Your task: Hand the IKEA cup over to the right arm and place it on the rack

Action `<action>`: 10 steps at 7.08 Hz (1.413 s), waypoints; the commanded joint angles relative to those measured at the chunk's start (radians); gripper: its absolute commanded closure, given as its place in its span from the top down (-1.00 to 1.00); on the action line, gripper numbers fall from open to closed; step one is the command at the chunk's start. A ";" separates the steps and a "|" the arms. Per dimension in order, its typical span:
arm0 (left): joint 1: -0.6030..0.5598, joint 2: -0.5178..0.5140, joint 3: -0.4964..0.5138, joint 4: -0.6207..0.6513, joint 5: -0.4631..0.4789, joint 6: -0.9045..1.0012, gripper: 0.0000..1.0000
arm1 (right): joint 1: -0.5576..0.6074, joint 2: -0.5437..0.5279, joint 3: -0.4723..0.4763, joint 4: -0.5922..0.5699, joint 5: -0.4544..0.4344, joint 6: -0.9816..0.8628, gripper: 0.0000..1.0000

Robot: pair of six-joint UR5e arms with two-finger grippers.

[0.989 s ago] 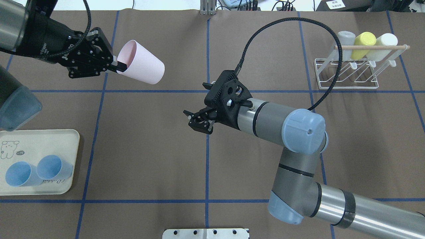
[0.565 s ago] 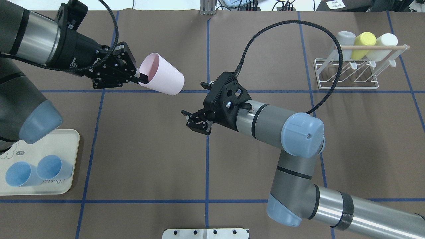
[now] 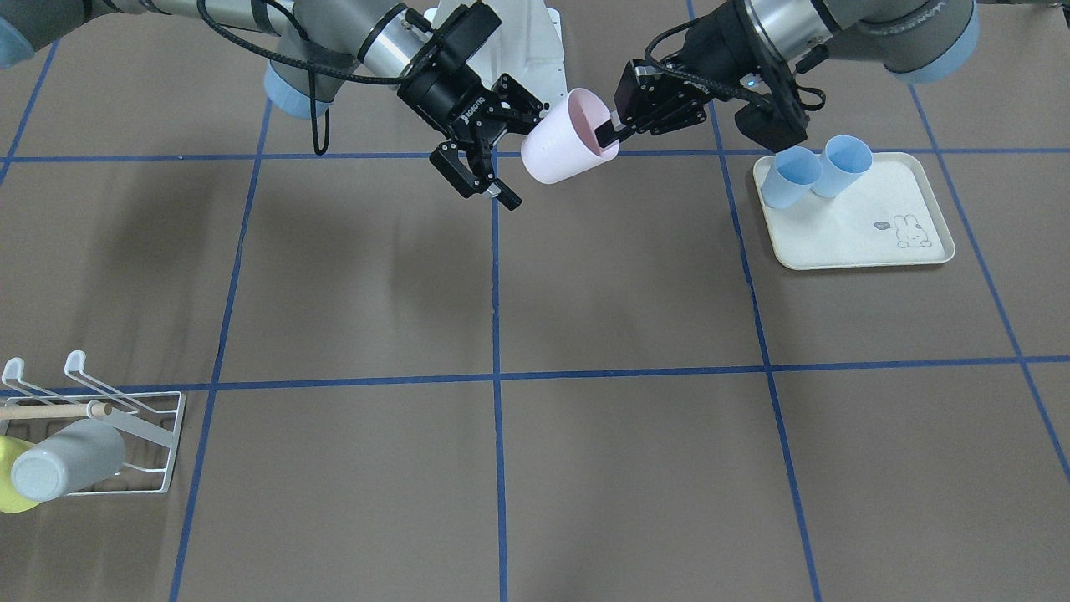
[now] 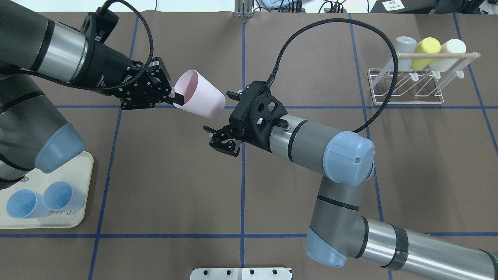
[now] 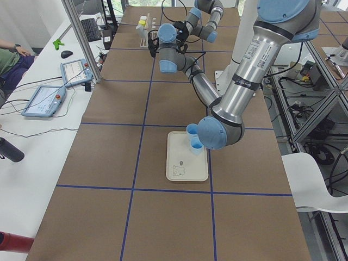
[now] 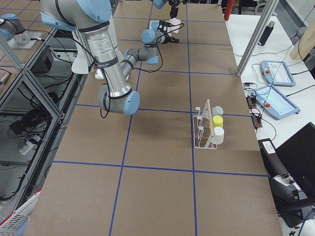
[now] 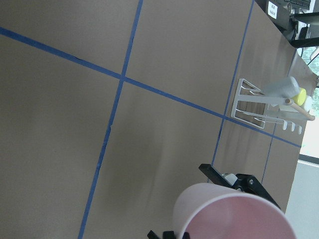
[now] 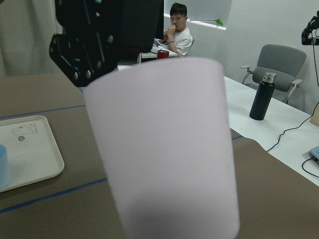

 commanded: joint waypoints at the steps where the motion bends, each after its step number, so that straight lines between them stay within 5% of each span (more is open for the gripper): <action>1: 0.008 0.000 0.001 0.002 0.000 0.012 -1.00 | 0.001 0.010 0.002 0.000 -0.001 -0.019 0.98; 8: 0.011 -0.028 0.020 0.005 -0.001 0.014 -1.00 | 0.001 0.033 0.017 0.000 -0.083 -0.031 0.96; 10: 0.011 -0.029 0.018 0.005 -0.001 0.014 -1.00 | -0.007 0.033 0.023 0.000 -0.093 -0.060 0.62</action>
